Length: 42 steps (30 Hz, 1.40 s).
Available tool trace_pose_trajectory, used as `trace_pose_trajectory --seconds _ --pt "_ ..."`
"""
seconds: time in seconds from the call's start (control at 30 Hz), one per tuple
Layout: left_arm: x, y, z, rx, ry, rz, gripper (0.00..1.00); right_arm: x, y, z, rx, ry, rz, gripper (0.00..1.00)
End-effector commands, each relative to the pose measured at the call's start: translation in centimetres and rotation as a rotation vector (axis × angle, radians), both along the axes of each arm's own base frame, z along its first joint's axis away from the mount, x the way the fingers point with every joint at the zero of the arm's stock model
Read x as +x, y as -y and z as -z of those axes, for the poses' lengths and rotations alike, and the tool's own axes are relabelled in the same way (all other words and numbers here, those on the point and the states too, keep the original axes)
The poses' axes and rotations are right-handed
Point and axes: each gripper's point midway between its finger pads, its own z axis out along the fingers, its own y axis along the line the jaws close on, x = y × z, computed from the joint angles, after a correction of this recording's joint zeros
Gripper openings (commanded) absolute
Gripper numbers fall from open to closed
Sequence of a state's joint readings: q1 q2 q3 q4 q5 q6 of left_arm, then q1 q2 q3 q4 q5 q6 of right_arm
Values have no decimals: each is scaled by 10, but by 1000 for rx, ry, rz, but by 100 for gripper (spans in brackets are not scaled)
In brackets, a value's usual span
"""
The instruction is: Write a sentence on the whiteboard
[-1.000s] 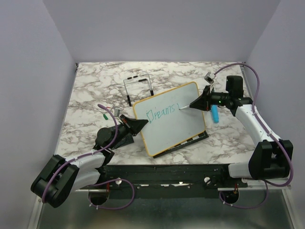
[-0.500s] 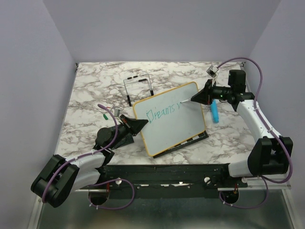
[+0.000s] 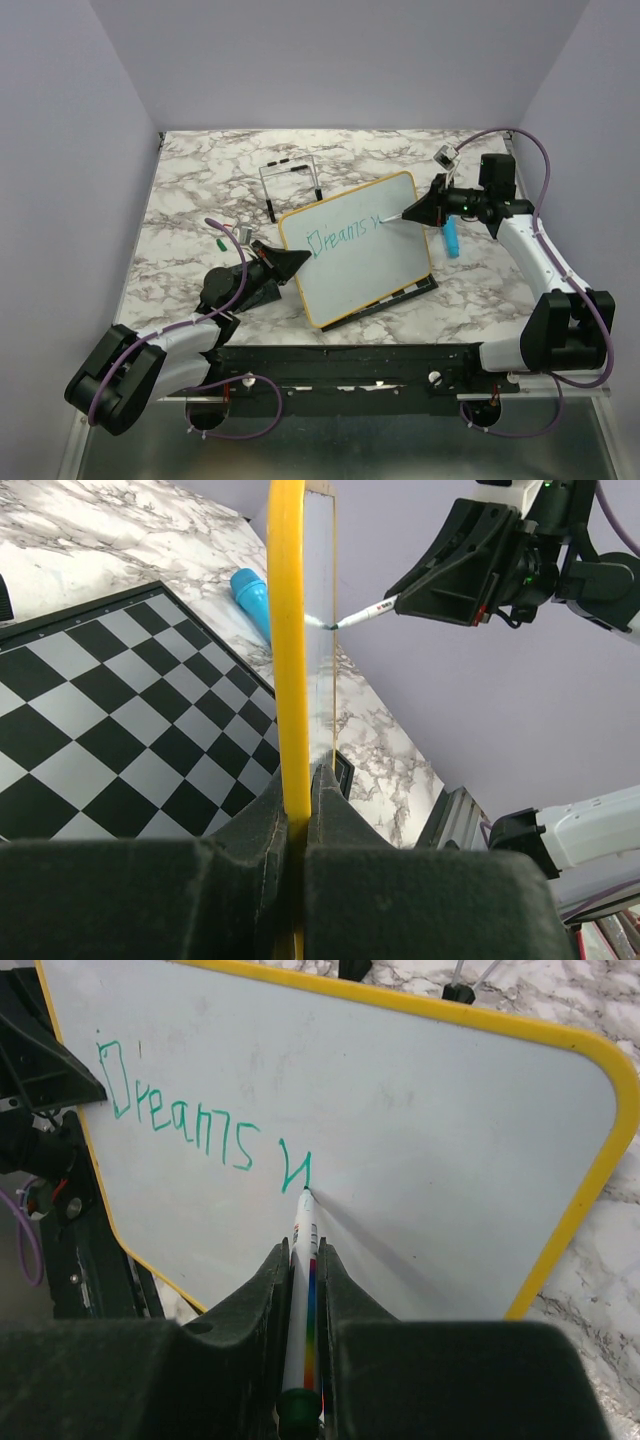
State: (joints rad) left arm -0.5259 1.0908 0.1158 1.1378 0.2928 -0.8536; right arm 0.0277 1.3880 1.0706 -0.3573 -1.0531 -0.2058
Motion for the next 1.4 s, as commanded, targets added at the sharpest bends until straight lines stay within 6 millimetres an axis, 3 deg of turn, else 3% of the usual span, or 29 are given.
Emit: trace_pose_trajectory --seconds 0.0,0.23,0.63,0.8,0.93,1.1,1.37 --pt "-2 1 22 125 35 15 0 -12 5 11 -25 -3 -3 1" --pt "-2 1 21 124 35 15 0 -8 6 9 -19 -4 -3 0" --pt "-2 1 21 124 35 17 0 25 9 -25 -1 60 39 1" --pt "-2 0 23 128 33 14 0 20 6 -31 15 69 27 1" --pt "-3 0 24 131 30 14 0 11 6 -23 12 59 19 1" --pt "-3 0 24 129 32 14 0 7 20 -14 17 45 45 1" --pt "-2 1 23 124 31 16 0 -2 20 -4 20 17 22 1"
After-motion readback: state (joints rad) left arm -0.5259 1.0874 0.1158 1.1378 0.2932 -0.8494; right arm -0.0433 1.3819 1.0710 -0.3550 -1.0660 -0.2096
